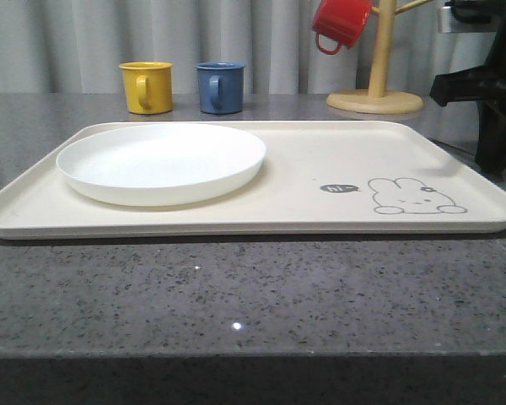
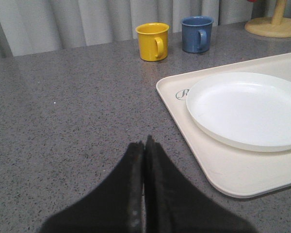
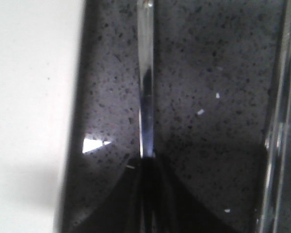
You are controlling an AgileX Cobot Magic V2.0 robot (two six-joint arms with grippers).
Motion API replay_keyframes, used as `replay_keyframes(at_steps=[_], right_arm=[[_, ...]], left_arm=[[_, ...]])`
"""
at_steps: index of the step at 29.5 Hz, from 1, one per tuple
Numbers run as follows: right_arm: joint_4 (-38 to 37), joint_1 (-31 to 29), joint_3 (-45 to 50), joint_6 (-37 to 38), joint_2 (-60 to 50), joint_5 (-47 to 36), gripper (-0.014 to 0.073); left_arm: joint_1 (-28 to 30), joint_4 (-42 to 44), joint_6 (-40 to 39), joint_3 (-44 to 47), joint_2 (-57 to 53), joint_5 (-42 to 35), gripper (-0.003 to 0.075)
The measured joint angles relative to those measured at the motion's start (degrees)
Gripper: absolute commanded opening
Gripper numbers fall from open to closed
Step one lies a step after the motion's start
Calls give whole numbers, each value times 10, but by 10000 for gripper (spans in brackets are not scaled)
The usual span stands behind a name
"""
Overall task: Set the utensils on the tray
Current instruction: 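Grasp the silver fork on the table with the right gripper, then lower the fork onto the tray beside the plate and release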
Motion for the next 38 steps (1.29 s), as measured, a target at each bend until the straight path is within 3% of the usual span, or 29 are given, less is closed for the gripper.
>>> replay_keyframes(at_steps=[8,16,23,30,38], right_arm=[[1,0,0,7,-18,14,-15],[-9,18,0,91,-101,56,-15],[-12,121,-2,151,-109,70,-15],[-11,235,-64,199,-42,56,-15],[-17,247,-100,284,23,29,-15]], left_arm=[[0,0,0,0,0,-1,-18],[0,0,0,0,0,-3,-18],[0,0,0,0,0,-4,-18],[0,0,0,0,0,-5,-18],[0,0,0,0,0,-7,-18]])
